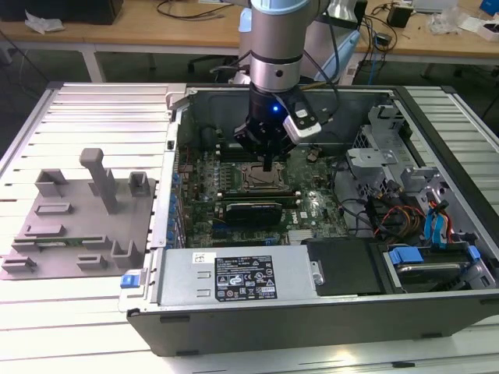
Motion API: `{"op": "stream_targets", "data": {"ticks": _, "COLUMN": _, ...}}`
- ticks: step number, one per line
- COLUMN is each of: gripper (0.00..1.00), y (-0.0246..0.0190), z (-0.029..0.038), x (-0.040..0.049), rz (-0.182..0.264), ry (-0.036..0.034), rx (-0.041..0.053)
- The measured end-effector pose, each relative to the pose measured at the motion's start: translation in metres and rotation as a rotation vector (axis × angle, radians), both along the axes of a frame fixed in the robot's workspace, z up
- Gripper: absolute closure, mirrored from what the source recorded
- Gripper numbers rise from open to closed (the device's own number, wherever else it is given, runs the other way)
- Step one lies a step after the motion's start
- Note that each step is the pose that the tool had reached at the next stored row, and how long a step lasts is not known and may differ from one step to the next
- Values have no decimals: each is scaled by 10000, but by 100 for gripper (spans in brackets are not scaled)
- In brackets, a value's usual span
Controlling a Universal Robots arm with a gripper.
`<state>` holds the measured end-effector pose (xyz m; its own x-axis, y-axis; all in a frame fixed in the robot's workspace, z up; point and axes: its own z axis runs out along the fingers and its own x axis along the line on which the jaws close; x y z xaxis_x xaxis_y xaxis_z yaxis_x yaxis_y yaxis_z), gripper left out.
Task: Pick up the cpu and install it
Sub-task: 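Install the first cpu locking lever, then install the second cpu locking lever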
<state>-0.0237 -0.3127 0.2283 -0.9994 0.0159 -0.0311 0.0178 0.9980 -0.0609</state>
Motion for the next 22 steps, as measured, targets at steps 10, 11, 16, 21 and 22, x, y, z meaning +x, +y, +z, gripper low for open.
{"op": "stream_targets", "data": {"ticks": 10, "gripper": 89, "y": -17, "z": 91, "x": 0, "rz": 0, "ry": 0, "rx": 111}}
{"op": "stream_targets", "data": {"ticks": 11, "gripper": 89, "y": -17, "z": 92, "x": 0, "rz": 0, "ry": 1, "rx": 112}}
{"op": "stream_targets", "data": {"ticks": 16, "gripper": 89, "y": -17, "z": 92, "x": 0, "rz": 1, "ry": 1, "rx": 117}}
{"op": "stream_targets", "data": {"ticks": 21, "gripper": 89, "y": -17, "z": 92, "x": 0, "rz": 0, "ry": 1, "rx": 121}}
{"op": "stream_targets", "data": {"ticks": 22, "gripper": 89, "y": -17, "z": 92, "x": 0, "rz": 1, "ry": 1, "rx": 122}}
